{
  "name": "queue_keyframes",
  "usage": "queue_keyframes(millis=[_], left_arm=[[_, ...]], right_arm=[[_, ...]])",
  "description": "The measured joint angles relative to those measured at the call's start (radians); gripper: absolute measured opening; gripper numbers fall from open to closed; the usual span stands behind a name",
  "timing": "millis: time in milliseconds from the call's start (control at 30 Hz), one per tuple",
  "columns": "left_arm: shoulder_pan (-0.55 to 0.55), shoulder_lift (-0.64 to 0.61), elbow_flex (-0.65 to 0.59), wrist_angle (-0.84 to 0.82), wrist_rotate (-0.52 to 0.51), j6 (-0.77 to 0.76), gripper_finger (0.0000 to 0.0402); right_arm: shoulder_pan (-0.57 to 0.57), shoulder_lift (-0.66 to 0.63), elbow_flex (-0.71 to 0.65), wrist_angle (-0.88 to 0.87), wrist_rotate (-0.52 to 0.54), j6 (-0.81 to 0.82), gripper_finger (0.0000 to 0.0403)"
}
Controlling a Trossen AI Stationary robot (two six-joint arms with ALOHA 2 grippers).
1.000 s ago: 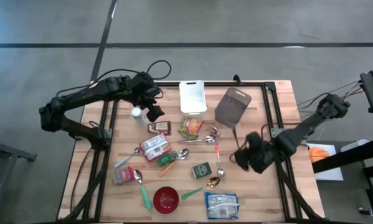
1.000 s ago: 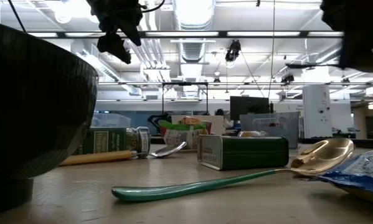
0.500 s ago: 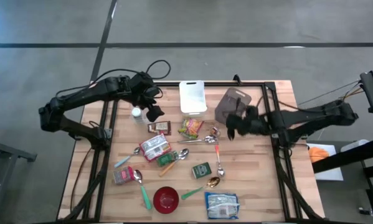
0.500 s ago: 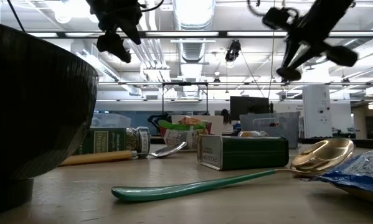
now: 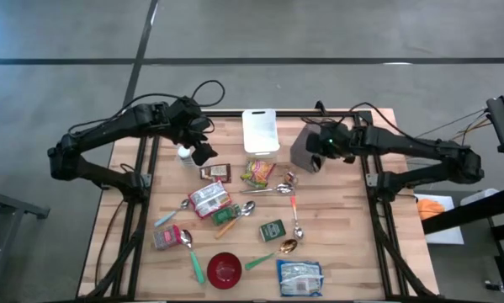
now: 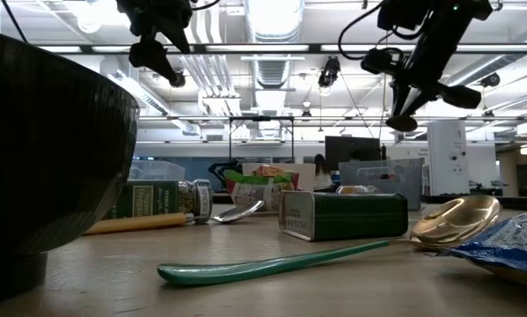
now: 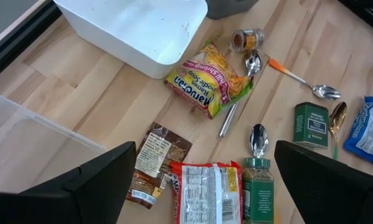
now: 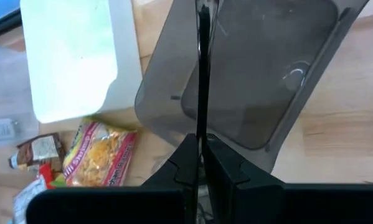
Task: Pick & Place Food Item
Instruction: Put the black spoon into the black bin
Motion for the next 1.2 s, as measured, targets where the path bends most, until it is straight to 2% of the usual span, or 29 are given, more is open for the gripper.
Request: queue_keyframes(millis=[167,400,567,933,1200], left_arm=[[0.0,-0.002,0.0,0.0,0.0,0.004,0.0387],[0.0,-0.002,0.0,0.001,0.0,0.004,0.0387],[0.0,-0.002,0.0,0.002,0.0,0.004,0.0387],[0.0,-0.002,0.0,0.003,0.0,0.002,0.0387],[0.0,-0.002,0.0,0.0,0.0,0.003,0.0387]], right_arm=[[-0.054,0.0,0.0,-0.003,-0.015,-0.015,0.0011],[-0.211,0.001,0.017,-0.06,-0.133,-0.166,0.0011],[-0.233,0.031,0.054,-0.091,-0.151,-0.204,0.0011],[-0.243,0.28,0.187,-0.101,-0.18,-0.426,0.0011],[-0.242,0.415,0.253,-0.167,-0.186,-0.465,0.0011]])
